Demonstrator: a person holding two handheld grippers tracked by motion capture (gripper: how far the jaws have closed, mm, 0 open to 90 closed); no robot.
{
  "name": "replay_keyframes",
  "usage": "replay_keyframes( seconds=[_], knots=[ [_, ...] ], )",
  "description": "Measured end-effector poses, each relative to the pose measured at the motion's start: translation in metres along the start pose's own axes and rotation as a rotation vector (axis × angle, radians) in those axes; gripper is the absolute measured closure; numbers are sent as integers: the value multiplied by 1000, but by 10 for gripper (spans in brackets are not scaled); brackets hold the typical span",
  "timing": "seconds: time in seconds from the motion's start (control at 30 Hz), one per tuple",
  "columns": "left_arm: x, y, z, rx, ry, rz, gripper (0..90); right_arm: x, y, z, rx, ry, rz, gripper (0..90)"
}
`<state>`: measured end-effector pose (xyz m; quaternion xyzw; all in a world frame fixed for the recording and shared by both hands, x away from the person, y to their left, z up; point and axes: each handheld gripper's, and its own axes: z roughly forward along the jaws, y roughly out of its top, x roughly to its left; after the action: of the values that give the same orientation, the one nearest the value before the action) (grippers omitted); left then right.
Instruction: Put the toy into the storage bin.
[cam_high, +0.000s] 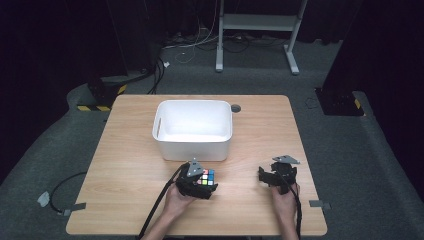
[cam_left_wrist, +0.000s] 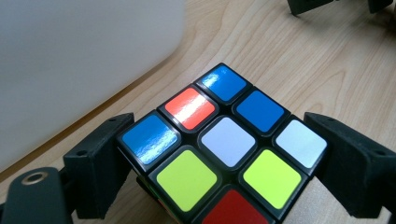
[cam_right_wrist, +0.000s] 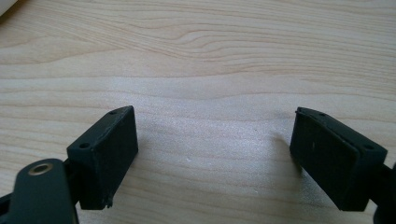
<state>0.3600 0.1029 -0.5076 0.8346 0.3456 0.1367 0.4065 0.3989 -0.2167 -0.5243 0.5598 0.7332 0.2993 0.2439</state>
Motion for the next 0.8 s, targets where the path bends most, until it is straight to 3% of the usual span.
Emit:
replay_keyframes(
  seconds=[0.8],
  knots=[
    [0,0,-3,11,20,18,131,0,0,0,0,0,0,147]
  ],
)
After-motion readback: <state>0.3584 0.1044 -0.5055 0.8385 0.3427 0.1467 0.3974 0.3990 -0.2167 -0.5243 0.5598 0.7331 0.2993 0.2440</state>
